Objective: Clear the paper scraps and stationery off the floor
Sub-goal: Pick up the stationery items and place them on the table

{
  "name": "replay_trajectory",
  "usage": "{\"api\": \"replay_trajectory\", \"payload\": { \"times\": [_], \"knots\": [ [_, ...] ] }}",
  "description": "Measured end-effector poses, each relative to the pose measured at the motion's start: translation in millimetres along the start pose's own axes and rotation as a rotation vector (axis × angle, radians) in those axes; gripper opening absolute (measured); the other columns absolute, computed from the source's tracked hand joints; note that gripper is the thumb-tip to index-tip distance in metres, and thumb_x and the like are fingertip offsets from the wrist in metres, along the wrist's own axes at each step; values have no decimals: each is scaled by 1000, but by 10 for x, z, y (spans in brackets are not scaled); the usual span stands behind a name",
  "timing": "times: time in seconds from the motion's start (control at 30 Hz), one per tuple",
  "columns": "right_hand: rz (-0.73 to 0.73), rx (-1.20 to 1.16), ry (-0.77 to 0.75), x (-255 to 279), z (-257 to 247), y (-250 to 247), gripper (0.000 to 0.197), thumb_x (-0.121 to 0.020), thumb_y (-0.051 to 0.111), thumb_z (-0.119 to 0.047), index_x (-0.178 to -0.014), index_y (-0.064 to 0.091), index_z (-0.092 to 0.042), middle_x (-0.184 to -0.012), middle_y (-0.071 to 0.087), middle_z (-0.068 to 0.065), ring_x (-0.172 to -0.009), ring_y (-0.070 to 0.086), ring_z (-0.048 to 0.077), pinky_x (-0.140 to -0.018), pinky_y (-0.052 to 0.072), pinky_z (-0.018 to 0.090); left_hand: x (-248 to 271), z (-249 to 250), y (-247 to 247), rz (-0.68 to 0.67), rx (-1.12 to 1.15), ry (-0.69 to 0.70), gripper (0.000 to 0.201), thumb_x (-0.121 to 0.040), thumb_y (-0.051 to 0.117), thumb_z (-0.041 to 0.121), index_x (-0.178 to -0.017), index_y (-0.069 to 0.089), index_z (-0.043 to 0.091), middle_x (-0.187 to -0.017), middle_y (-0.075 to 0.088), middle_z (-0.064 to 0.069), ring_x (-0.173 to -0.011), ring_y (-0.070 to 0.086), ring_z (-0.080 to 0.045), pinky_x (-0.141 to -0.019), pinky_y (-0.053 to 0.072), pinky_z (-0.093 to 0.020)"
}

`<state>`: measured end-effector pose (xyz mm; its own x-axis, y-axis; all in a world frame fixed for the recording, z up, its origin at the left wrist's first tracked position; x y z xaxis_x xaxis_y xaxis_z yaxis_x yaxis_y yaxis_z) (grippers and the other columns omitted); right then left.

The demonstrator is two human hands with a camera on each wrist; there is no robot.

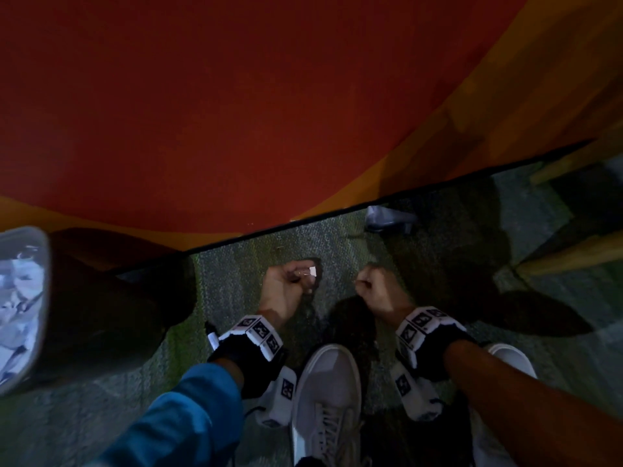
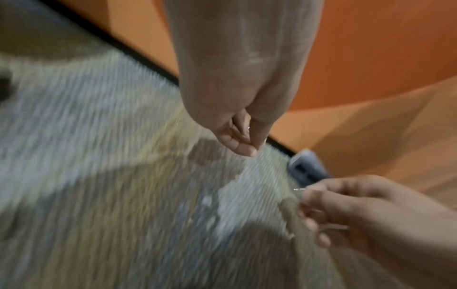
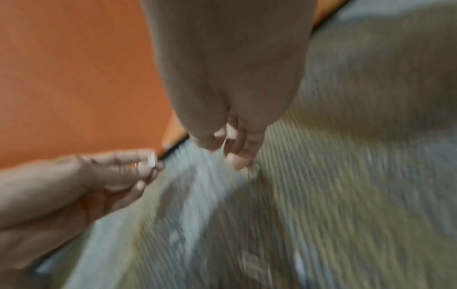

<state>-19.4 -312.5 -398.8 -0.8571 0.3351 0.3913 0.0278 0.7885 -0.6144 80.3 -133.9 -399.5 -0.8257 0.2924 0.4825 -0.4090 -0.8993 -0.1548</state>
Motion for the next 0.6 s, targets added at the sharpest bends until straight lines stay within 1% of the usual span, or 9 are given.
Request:
{"api": "replay_trajectory", "payload": {
  "times": [0.03, 0.07, 0.17, 0.23, 0.3, 0.37, 0.43, 0.5, 0.6],
  "knots": [
    [1, -6, -16, 26, -72, -100, 17, -89, 61, -11, -78, 64, 2, -80, 66, 20, -80, 65, 33, -70, 47, 35, 23, 107, -16, -7, -20, 10, 31, -83, 59, -24, -106, 69, -8, -66, 68, 0, -47, 55, -4, -47, 48, -18],
    [15, -18, -29, 62, -159, -221, 15, -89, 63, -9, -77, 64, 0, -75, 66, 17, -76, 66, 32, -69, 50, 37, 56, 238, -46, -16, -34, 22, 31, -83, 58, -24, -108, 69, -8, -67, 67, -2, -47, 55, -3, -48, 48, -17],
    [59, -80, -59, 197, -453, -647, 12, -87, 67, -9, -76, 65, -7, -67, 66, 4, -61, 65, 13, -67, 56, 37, 199, 645, -39, -64, -14, 31, 32, -86, 49, -27, -110, 65, -14, -74, 61, -13, -47, 56, -7, -50, 49, -16],
    [83, -96, -102, 352, -729, -983, 15, -87, 67, -5, -72, 67, -6, -61, 66, 1, -53, 60, 1, -63, 56, 31, 358, 982, -9, -83, -39, 69, 28, -89, 49, -24, -110, 65, -16, -73, 64, -15, -57, 58, -19, -55, 51, -24],
    [89, -158, -127, 473, -954, -1274, 14, -86, 68, -1, -72, 72, -1, -59, 66, 0, -50, 59, -4, -56, 52, 23, 497, 1270, 66, -116, -90, 108, 23, -93, 54, -13, -110, 69, -9, -73, 70, -13, -67, 60, -25, -66, 55, -33],
    [87, -195, -141, 653, -1212, -1631, 10, -85, 71, -2, -76, 75, 1, -65, 71, 6, -52, 61, -4, -54, 51, 22, 723, 1679, 177, -164, -133, 152, 19, -94, 59, -6, -109, 71, -3, -77, 73, -14, -68, 64, -24, -72, 57, -36],
    [108, -156, -146, 867, -1436, -2031, 6, -86, 72, -6, -85, 77, -2, -73, 73, 8, -55, 64, 4, -54, 53, 21, 1003, 2165, 332, -221, -140, 226, 18, -93, 61, -6, -109, 70, -3, -83, 71, -20, -62, 65, -16, -65, 59, -26],
    [173, -119, -142, 1051, -1611, -2409, 7, -88, 70, -6, -90, 77, -6, -76, 74, 6, -57, 64, 9, -56, 54, 18, 1227, 2589, 485, -272, -134, 294, 16, -92, 61, -9, -107, 66, -7, -82, 68, -23, -55, 64, -9, -58, 55, -19],
    [241, -62, -178, 1519, -1845, -3062, 8, -89, 69, -7, -93, 77, -9, -72, 73, 2, -59, 65, 8, -54, 52, 15, 1659, 3270, 781, -327, -140, 406, 16, -87, 68, -8, -101, 63, -12, -77, 67, -24, -55, 64, -10, -56, 54, -19]
  ]
}}
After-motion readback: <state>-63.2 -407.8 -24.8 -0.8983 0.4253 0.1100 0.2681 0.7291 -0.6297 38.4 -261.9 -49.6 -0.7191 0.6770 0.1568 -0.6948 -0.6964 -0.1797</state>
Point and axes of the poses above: each hand's wrist, its own x-axis away from the middle knuckle, its own y-axis out of the palm, z = x × y, the point moved 8 cm from there along -x, towards the middle knuckle
